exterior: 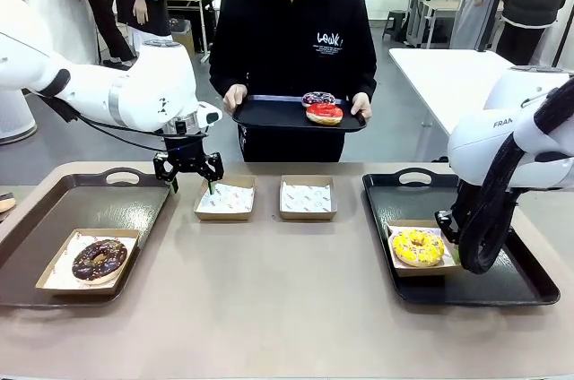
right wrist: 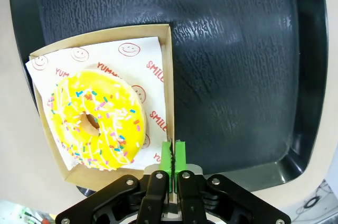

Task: Individually package the donuts and arrange them on the tray.
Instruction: Place the picked Paper togo box on the Handle tray while simultaneously picking up another Paper togo box from the table with the other hand.

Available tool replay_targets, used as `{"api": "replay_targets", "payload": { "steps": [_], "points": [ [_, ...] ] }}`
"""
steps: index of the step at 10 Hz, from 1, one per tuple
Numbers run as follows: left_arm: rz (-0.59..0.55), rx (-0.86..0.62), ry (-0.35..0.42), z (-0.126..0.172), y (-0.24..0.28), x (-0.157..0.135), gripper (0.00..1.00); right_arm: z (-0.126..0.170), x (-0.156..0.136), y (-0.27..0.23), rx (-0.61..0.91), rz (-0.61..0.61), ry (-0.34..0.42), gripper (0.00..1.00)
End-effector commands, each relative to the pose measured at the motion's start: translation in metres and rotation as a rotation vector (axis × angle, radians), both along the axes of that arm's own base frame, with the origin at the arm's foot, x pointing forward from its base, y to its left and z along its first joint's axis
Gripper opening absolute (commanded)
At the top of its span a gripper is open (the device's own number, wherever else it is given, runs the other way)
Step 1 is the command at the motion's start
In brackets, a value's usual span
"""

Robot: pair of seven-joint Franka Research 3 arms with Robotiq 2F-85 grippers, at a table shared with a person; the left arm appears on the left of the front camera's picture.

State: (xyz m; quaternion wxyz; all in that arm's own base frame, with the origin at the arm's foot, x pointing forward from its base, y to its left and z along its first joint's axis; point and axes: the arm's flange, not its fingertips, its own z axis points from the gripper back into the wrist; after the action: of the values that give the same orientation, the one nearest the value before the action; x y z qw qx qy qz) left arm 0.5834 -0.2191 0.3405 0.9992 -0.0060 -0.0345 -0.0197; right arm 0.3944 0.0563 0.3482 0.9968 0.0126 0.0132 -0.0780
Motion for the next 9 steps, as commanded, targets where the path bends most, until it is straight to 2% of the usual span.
{"api": "replay_targets", "payload": {
  "steps": [1,2,3,4,5,6,7,9],
  "points": [
    [0.003,-0.015,0.003,-0.0041,0.0018,0.0011,0.33,-0.0082,-0.0126,-0.0001,0.030,0.008,0.006,0.61],
    [0.005,-0.015,0.004,-0.0051,0.0018,0.0018,0.00,-0.0081,-0.0129,-0.0010,0.033,0.008,0.007,0.95],
    [0.012,-0.017,0.007,-0.0072,0.0025,0.0041,0.00,-0.0084,-0.0129,-0.0010,0.035,0.009,0.006,1.00],
    [0.016,-0.021,0.015,-0.0098,0.0037,0.0065,0.00,-0.0084,-0.0129,-0.0008,0.034,0.010,0.007,1.00],
    [0.018,-0.025,0.019,-0.0110,0.0036,0.0077,0.17,-0.0077,-0.0132,-0.0007,0.035,0.010,0.005,1.00],
    [0.017,-0.028,0.018,-0.0106,0.0034,0.0076,0.07,-0.0075,-0.0136,-0.0006,0.037,0.012,0.002,0.96],
    [0.018,-0.029,0.017,-0.0106,0.0037,0.0078,0.00,-0.0076,-0.0134,-0.0013,0.044,0.008,0.001,1.00],
    [0.027,-0.040,0.021,-0.0101,0.0068,0.0099,0.00,-0.0045,-0.0149,-0.0035,0.060,0.005,-0.008,1.00]
  ]
}}
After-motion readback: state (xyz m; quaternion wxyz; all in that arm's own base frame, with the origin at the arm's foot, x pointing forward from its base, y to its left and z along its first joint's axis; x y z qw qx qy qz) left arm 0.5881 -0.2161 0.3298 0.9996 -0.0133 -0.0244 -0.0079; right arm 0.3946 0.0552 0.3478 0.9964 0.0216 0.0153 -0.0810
